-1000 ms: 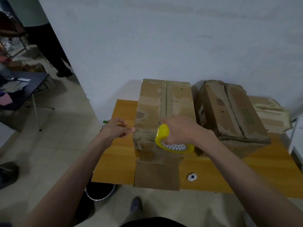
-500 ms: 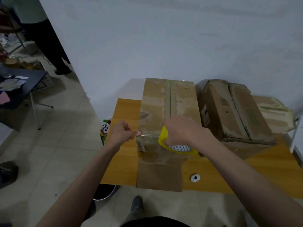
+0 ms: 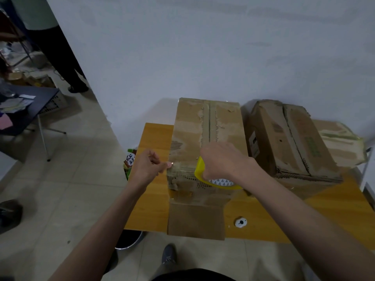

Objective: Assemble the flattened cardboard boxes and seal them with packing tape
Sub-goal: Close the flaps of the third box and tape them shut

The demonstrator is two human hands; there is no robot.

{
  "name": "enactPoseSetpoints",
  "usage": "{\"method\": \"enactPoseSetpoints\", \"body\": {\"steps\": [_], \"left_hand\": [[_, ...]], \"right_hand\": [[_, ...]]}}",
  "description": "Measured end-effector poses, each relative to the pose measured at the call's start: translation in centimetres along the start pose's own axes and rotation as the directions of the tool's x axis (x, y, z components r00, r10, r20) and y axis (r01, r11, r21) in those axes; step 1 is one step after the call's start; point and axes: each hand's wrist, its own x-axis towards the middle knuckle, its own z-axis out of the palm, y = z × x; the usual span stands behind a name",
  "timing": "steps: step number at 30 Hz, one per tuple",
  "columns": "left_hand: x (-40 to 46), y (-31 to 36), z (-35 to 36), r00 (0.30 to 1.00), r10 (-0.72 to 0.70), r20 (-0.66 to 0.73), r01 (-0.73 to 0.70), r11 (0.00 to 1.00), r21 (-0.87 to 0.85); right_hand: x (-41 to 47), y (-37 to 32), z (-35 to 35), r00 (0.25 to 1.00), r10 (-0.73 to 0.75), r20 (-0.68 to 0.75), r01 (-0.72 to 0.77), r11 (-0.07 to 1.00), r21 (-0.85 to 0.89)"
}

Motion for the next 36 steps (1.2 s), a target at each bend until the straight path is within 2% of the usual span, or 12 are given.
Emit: {"method": "enactPoseSetpoints", "body": {"steps": [10, 15, 18, 21, 24, 27, 29, 30, 33, 36], "left_hand": [[-0.6, -0.1, 0.4, 0.998, -0.032, -0.059, 0.032, 0.999, 0.007], [-0.5, 0.1, 0.3, 0.998, -0.042, -0.044, 0.046, 0.994, 0.095], [-0.3, 0.3, 0.4, 0.997, -0.049, -0.066, 0.058, 0.989, 0.14], [-0.4, 0.3, 0.4, 0.996, -0.054, -0.075, 0.064, 0.987, 0.145], [-0.8, 0.7, 0.7, 0.992, 0.028, -0.123, 0.012, 0.949, 0.314], [-2.2, 0.9, 1.2, 0.952, 0.26, -0.161, -0.143, 0.843, 0.519], [-4.1, 0.5, 1.8, 0.887, 0.453, -0.089, -0.322, 0.746, 0.582], [-5.1, 0.1, 2.3, 0.869, 0.494, -0.007, -0.394, 0.7, 0.596], [-7.4, -0.5, 3.8, 0.879, 0.427, 0.214, -0.457, 0.622, 0.635], [-7.5, -1.3, 4.5, 0.891, 0.37, 0.263, -0.439, 0.56, 0.703]], "right_hand": [[0.7, -0.5, 0.4, 1.0, 0.0, -0.025, -0.001, 0.999, -0.051], [0.0, 0.0, 1.0, 0.997, 0.009, -0.074, -0.013, 0.999, -0.049], [-1.2, 1.2, 1.5, 0.993, 0.012, -0.121, -0.01, 1.0, 0.014], [-2.4, 3.3, 2.1, 0.986, 0.061, -0.152, -0.033, 0.983, 0.18], [-3.6, 4.8, 3.3, 0.977, 0.074, -0.202, 0.005, 0.93, 0.367], [-4.1, 4.9, 4.7, 0.965, 0.063, -0.253, 0.06, 0.89, 0.451], [-4.0, 4.9, 5.4, 0.957, 0.063, -0.284, 0.088, 0.868, 0.488], [-4.0, 4.9, 5.7, 0.953, 0.066, -0.297, 0.098, 0.857, 0.507], [-4.1, 4.8, 6.5, 0.937, 0.09, -0.338, 0.117, 0.829, 0.546], [-4.3, 4.7, 8.0, 0.891, 0.19, -0.412, 0.101, 0.803, 0.588]]}}
